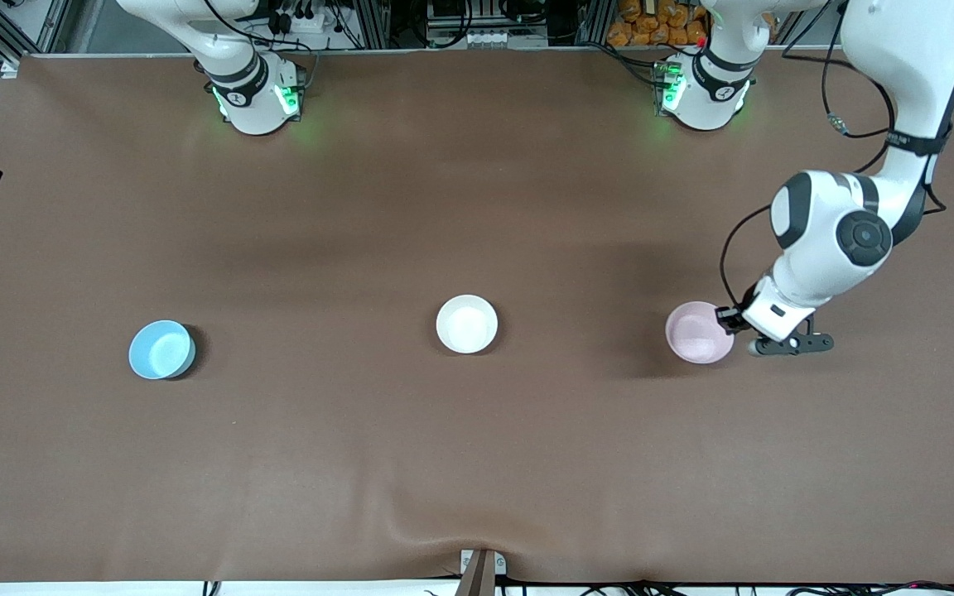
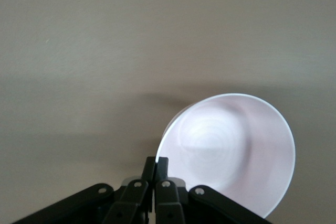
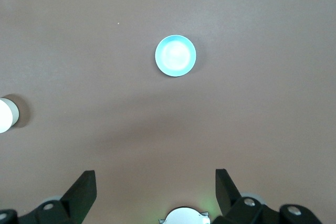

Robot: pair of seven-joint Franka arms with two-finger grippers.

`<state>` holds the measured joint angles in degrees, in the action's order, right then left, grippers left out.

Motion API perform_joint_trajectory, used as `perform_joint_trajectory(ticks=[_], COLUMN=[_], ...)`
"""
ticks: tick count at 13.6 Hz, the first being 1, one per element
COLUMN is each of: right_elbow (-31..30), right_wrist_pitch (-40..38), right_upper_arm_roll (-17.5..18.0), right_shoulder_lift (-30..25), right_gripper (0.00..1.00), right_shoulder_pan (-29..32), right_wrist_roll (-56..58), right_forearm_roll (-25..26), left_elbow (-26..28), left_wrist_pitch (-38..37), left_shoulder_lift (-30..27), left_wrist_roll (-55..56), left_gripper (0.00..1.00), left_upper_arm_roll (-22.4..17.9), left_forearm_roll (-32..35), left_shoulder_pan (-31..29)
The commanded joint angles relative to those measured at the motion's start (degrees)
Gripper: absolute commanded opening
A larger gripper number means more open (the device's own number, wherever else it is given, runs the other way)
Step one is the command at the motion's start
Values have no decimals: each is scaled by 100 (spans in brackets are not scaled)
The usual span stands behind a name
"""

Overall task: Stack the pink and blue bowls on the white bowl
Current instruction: 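Carry the pink bowl with the left gripper over the white bowl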

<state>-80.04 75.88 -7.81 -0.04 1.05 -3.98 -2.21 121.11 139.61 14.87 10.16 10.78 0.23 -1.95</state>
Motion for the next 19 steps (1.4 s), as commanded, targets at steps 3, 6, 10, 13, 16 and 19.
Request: perform_joint_trajectory(ticks=[3, 6, 10, 13, 16, 19], right_elbow=[41, 41, 41, 41, 50, 41], right_wrist_pitch=[-56, -56, -56, -56, -56, -56], right_upper_arm_roll=[43, 52, 52, 43, 43, 52], right_shoulder_lift=[-39, -39, -39, -39, -39, -39], right_gripper=[100, 100, 100, 100, 100, 100], right_shoulder_pan=[70, 70, 71, 79, 79, 70], right_wrist_roll=[46, 46, 46, 46, 46, 46], right_forearm_roll=[-51, -51, -51, -51, -51, -51], left_elbow=[-640, -765, -923, -1256, -1607, -1994], left_wrist_pitch=[-1136, -1235, -1217, -1217, -1217, -1209], left_shoulder_lift=[-389, -371, -275, -29, 287, 665], left_wrist_roll=[388, 1153, 1971, 2673, 3411, 4141], left_gripper=[0, 0, 0, 0, 0, 0], left_upper_arm_roll=[625, 1240, 1821, 1928, 1928, 1910], left_forearm_roll=[21, 21, 12, 12, 30, 91], left_shoulder_pan=[-16, -16, 46, 361, 765, 1152])
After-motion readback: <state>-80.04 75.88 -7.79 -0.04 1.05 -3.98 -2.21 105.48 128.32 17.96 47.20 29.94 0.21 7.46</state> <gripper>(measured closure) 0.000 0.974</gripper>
